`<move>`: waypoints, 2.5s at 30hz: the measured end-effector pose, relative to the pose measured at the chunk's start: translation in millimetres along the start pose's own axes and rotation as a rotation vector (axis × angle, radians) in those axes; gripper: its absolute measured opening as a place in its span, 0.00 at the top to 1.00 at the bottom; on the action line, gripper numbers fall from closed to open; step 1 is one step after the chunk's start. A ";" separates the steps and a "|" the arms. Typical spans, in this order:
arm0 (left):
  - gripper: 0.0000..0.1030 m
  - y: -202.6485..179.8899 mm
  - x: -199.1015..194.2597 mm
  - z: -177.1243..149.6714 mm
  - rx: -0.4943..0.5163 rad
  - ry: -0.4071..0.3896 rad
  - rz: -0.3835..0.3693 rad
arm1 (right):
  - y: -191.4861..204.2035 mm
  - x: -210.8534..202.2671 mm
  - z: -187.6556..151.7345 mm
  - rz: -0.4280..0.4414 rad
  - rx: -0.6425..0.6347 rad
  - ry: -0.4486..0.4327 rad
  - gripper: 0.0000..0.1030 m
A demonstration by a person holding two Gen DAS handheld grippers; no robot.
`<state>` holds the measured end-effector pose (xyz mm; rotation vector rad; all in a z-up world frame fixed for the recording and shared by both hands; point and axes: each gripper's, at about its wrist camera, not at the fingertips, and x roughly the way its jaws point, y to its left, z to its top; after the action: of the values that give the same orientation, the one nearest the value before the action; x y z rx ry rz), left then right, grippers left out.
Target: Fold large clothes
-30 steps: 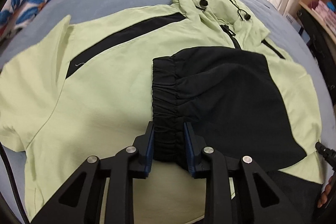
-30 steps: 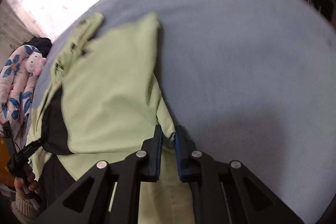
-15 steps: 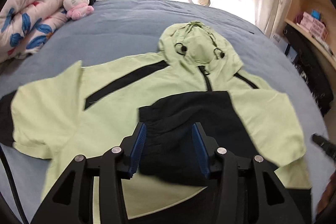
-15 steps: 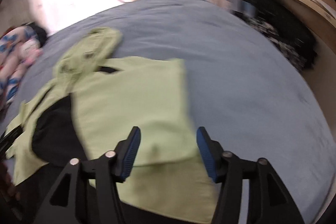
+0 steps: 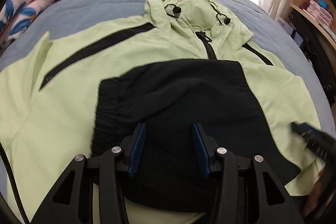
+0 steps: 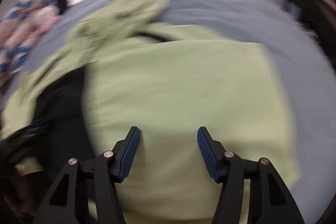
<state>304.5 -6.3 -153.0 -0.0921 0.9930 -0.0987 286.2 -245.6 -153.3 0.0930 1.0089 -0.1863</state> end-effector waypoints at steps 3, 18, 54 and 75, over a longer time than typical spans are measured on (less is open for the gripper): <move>0.57 3.9 0.0 1.4 0.013 0.004 -0.029 | -55.2 -3.1 -4.4 0.002 0.129 0.006 0.49; 0.54 -6.5 -14.2 -5.2 0.055 0.014 0.035 | -63.2 -50.5 -35.9 -0.016 0.206 -0.032 0.46; 0.44 136.4 -262.5 -123.2 -0.092 -0.104 0.064 | 147.7 -243.2 -141.1 0.132 -0.094 -0.085 0.45; 0.43 434.4 -183.8 -113.6 -0.502 -0.054 0.040 | 357.2 -187.2 -114.2 0.274 -0.322 -0.123 0.45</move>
<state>127.3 443.7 -115.2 -0.5312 0.9468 0.1910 164.8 144.1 -58.3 -0.0734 0.8817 0.2187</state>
